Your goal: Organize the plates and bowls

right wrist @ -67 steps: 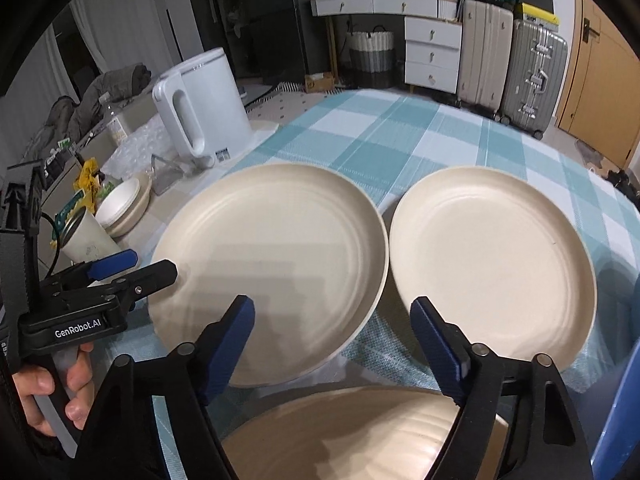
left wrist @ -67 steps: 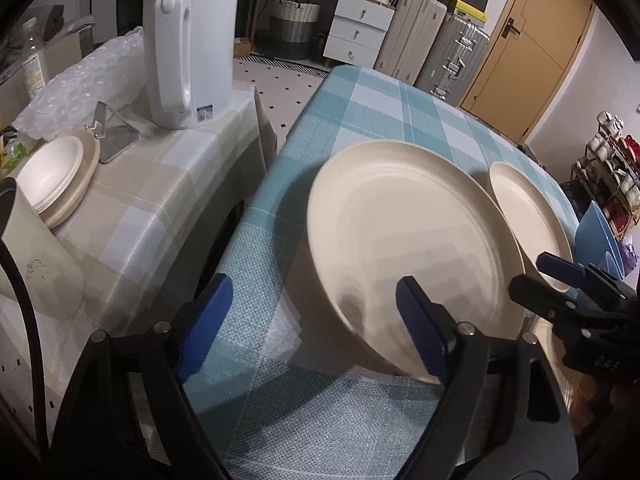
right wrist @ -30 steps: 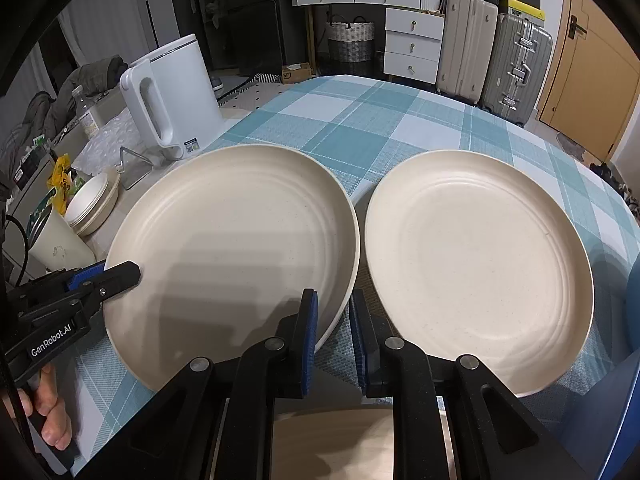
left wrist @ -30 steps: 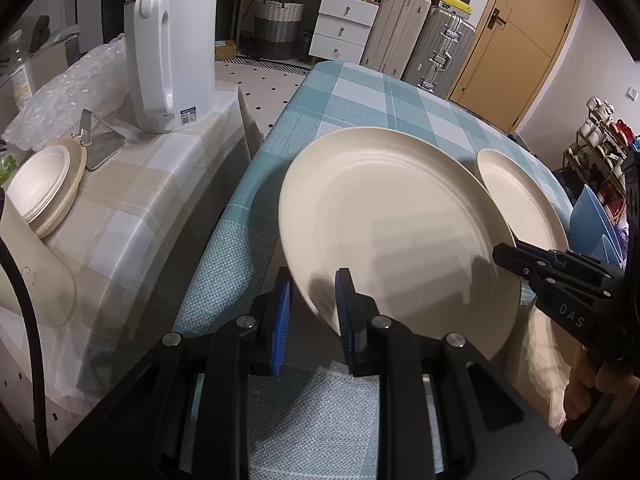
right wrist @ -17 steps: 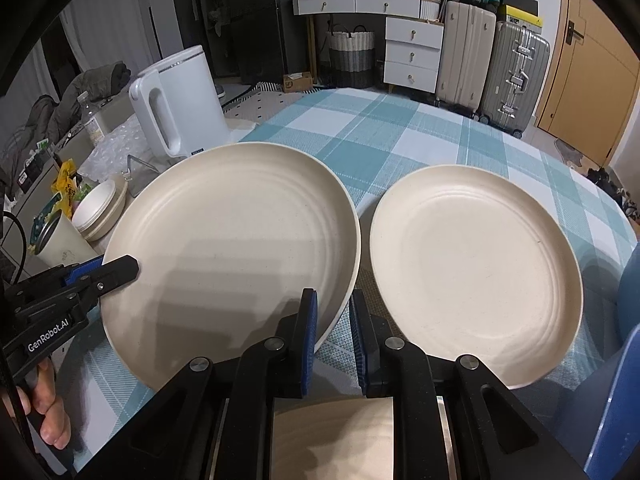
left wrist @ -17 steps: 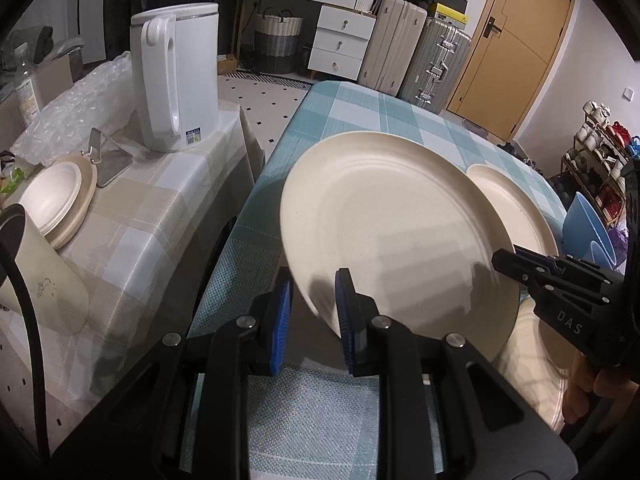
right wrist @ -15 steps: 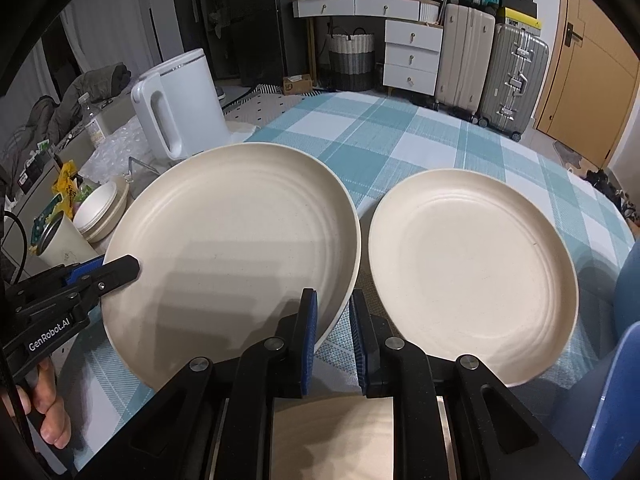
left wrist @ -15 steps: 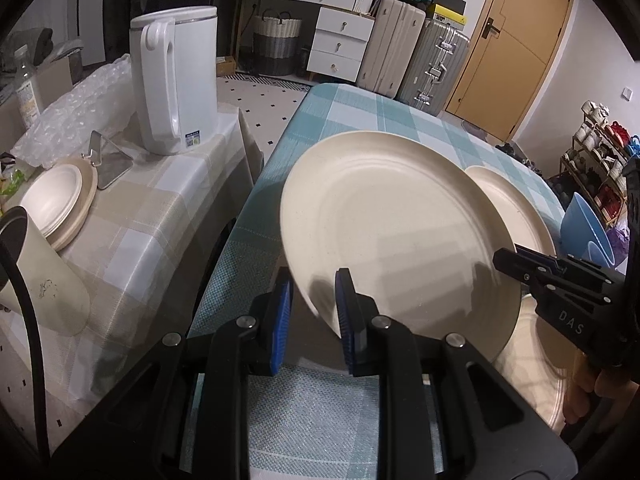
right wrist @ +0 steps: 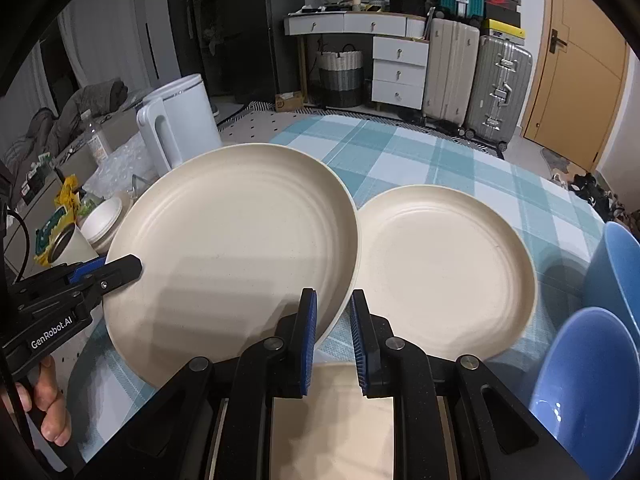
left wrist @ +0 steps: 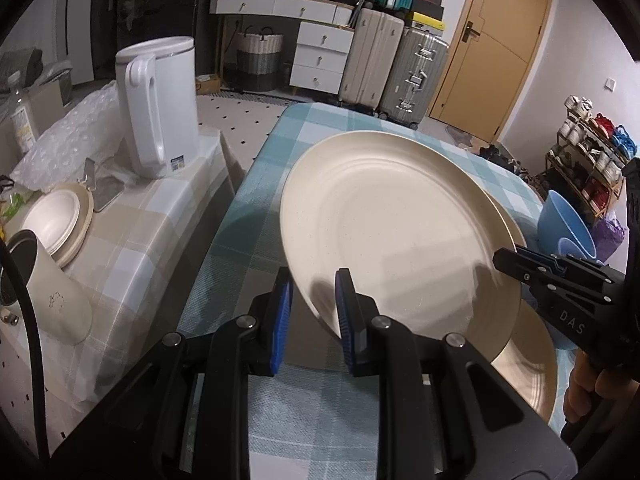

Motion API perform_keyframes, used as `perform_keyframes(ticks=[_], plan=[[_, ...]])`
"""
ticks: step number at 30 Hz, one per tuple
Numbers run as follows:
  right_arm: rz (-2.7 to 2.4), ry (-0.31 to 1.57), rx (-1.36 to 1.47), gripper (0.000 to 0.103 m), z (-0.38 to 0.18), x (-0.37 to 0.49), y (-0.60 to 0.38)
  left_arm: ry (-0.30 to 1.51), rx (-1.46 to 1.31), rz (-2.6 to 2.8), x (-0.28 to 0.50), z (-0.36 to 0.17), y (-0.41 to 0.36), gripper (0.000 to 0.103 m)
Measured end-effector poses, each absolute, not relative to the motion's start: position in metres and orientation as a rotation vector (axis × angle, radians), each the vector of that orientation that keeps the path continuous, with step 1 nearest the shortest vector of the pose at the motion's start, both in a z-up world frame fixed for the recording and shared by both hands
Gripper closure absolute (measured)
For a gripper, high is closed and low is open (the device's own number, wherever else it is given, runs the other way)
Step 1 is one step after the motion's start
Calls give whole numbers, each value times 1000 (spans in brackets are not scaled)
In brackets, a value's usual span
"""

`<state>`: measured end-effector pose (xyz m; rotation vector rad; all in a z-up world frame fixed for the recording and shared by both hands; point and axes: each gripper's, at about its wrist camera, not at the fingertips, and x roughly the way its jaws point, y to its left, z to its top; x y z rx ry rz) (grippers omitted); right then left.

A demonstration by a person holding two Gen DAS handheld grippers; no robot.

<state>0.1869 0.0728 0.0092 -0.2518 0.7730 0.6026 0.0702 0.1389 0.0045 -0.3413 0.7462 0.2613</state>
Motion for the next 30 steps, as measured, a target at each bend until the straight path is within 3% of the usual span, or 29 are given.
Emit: perform_keyframes(ticks=[30], plan=[[528, 734, -166, 85, 33, 131, -15, 750, -225, 147, 51, 31, 54, 84]])
